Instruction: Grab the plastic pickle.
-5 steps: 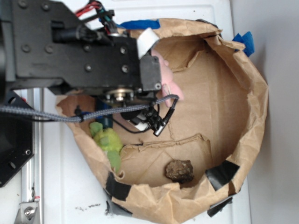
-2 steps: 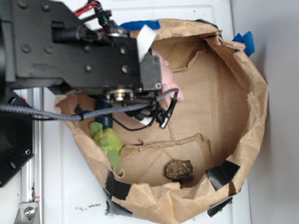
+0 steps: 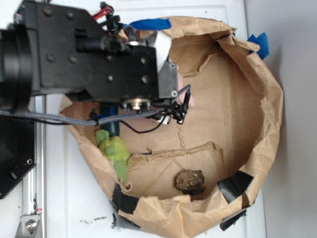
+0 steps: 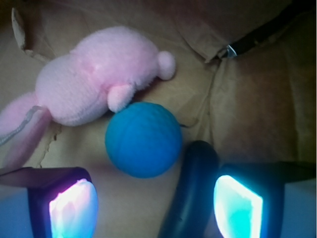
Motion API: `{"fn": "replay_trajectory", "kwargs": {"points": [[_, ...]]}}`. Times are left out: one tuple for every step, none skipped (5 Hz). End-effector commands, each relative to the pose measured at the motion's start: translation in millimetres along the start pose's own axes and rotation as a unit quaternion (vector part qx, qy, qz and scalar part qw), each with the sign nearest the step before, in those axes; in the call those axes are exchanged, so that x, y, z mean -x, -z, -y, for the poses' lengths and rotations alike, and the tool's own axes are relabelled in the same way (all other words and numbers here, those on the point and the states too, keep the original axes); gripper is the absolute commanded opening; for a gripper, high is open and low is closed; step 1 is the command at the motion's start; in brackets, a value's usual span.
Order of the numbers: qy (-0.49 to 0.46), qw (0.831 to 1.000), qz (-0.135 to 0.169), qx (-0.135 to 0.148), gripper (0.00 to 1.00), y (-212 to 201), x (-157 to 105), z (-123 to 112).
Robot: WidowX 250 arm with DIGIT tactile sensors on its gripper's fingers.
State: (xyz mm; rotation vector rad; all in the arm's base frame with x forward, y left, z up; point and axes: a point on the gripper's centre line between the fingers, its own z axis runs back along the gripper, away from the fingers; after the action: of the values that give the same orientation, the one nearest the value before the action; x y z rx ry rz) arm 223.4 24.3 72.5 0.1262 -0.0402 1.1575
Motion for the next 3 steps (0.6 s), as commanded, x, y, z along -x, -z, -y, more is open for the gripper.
{"fn": "replay_trajectory", "kwargs": {"points": [[-0.019,1.000,-0.013,0.014,1.00,-8,-2,-1],[-0.023,0.999,-0.025,0.006,1.00,-9,2,-9],[-0.021,0.999,-0.036,0.004,1.00,-8,5,-15]]}}
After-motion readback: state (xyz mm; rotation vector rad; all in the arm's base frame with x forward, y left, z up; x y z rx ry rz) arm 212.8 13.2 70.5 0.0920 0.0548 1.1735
